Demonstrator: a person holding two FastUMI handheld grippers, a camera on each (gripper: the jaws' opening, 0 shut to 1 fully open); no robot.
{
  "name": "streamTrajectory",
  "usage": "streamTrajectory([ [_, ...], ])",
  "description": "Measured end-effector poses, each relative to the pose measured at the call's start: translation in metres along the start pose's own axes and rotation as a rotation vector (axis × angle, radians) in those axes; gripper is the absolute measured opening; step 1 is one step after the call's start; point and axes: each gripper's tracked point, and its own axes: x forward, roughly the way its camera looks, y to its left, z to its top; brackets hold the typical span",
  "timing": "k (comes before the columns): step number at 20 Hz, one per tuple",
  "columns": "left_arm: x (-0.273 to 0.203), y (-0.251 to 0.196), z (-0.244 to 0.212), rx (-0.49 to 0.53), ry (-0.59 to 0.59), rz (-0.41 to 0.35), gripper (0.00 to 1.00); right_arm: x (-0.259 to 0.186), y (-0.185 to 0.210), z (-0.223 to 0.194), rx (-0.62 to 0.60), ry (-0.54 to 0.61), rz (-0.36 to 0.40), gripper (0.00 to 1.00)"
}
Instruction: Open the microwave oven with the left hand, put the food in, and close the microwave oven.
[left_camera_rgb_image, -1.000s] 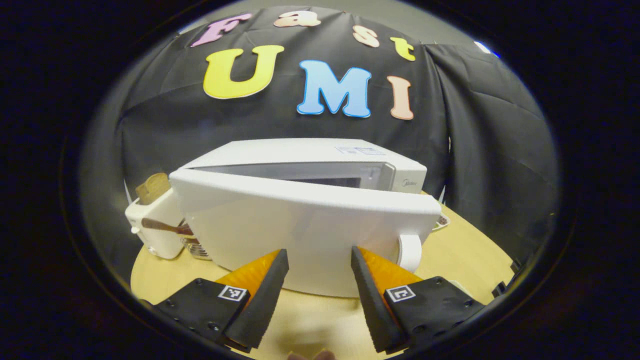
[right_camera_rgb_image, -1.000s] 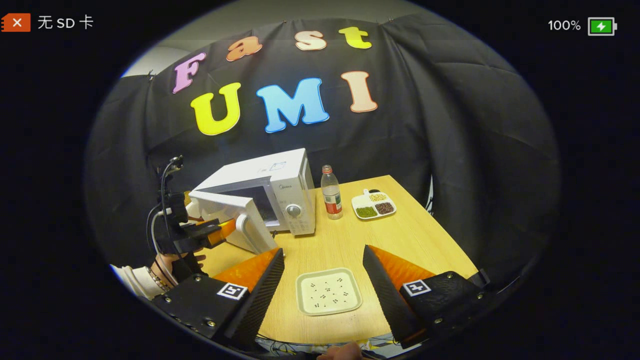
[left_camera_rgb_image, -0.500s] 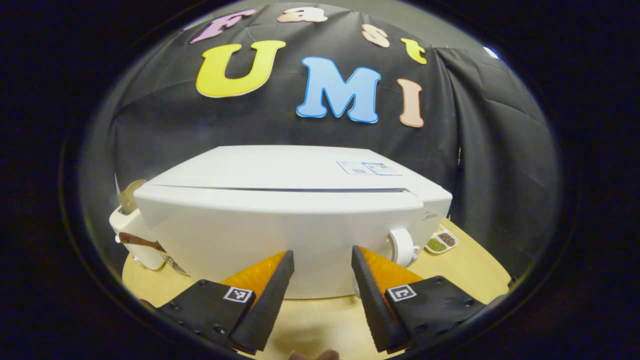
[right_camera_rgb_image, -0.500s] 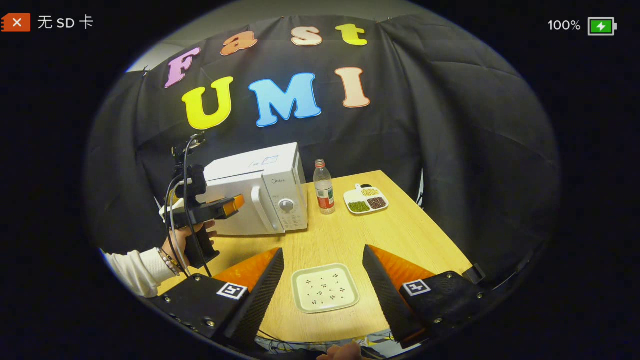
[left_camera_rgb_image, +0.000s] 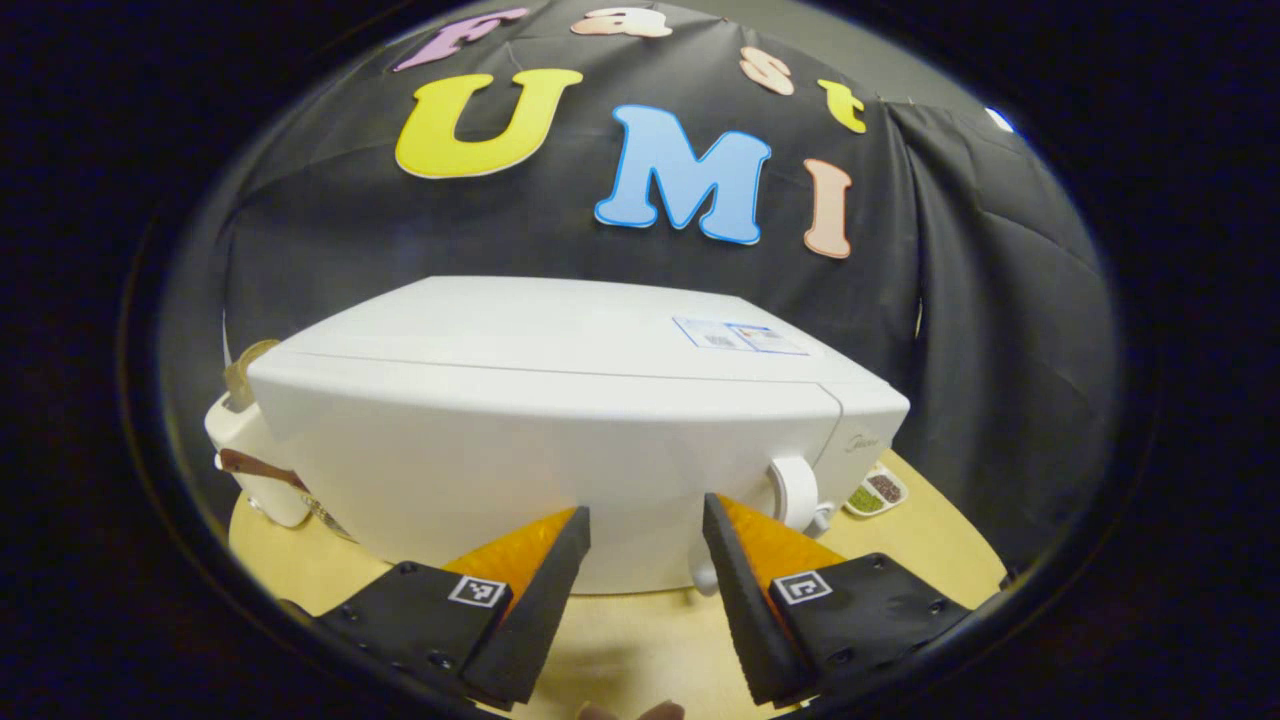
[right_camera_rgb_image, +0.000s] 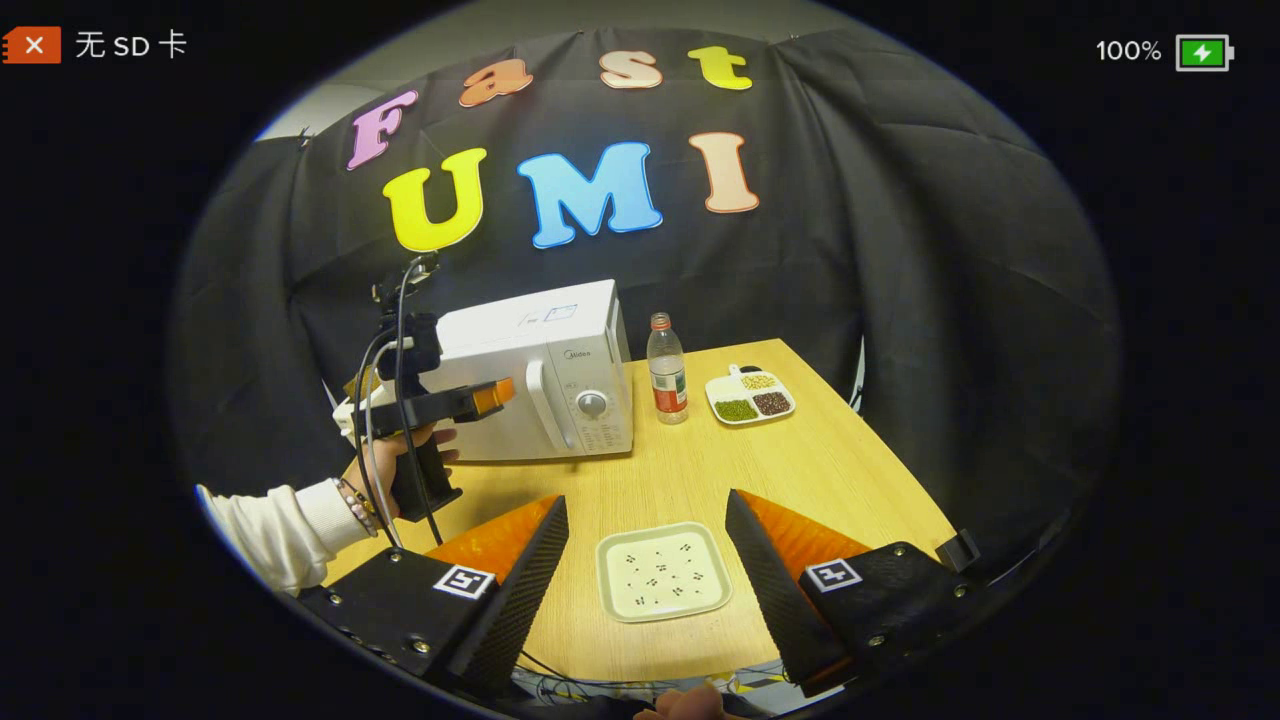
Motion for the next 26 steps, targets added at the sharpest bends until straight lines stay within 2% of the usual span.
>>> streamTrajectory([
  [2, -0.013, -0.009, -0.003, 0.024, 0.014, -0.024, 0.82, -0.006, -0.006, 0.002, -0.002, -0.016, -0.001, 0.97],
  [5, -0.060, -0.011, -0.018, 0.050, 0.017, -0.020, 0.82, -0.008, -0.015, 0.009, -0.007, -0.045, 0.004, 0.97],
  [8, -0.114, -0.007, -0.051, 0.035, 0.041, 0.013, 0.82, -0.003, -0.025, 0.015, -0.027, -0.063, 0.042, 0.97],
  [9, -0.132, -0.005, -0.064, 0.032, 0.057, 0.029, 0.87, -0.001, -0.031, 0.017, -0.029, -0.062, 0.056, 0.97],
  [15, -0.232, -0.003, -0.103, -0.038, 0.111, 0.132, 0.87, 0.017, -0.061, 0.048, -0.058, -0.112, 0.122, 0.97],
  [16, -0.247, -0.004, -0.099, -0.059, 0.107, 0.148, 0.87, 0.021, -0.065, 0.053, -0.069, -0.120, 0.133, 0.97],
  [17, -0.261, -0.004, -0.090, -0.078, 0.091, 0.167, 0.82, 0.020, -0.067, 0.052, -0.078, -0.127, 0.145, 0.97],
  [18, -0.275, -0.005, -0.077, -0.091, 0.065, 0.189, 0.92, 0.021, -0.070, 0.054, -0.086, -0.134, 0.156, 0.97],
  [19, -0.289, -0.005, -0.064, -0.099, 0.035, 0.210, 0.92, 0.024, -0.074, 0.060, -0.091, -0.146, 0.171, 0.97],
  [20, -0.302, -0.006, -0.050, -0.098, 0.008, 0.231, 0.92, 0.026, -0.077, 0.065, -0.093, -0.157, 0.180, 0.97],
  [23, -0.335, -0.006, -0.006, -0.073, -0.056, 0.284, 0.82, 0.034, -0.080, 0.083, -0.100, -0.184, 0.209, 0.97],
  [25, -0.356, -0.010, 0.028, -0.060, -0.111, 0.299, 0.82, 0.035, -0.079, 0.104, -0.106, -0.214, 0.215, 0.97],
  [26, -0.365, -0.012, 0.046, -0.045, -0.142, 0.309, 0.87, 0.035, -0.077, 0.118, -0.112, -0.238, 0.213, 0.97],
])
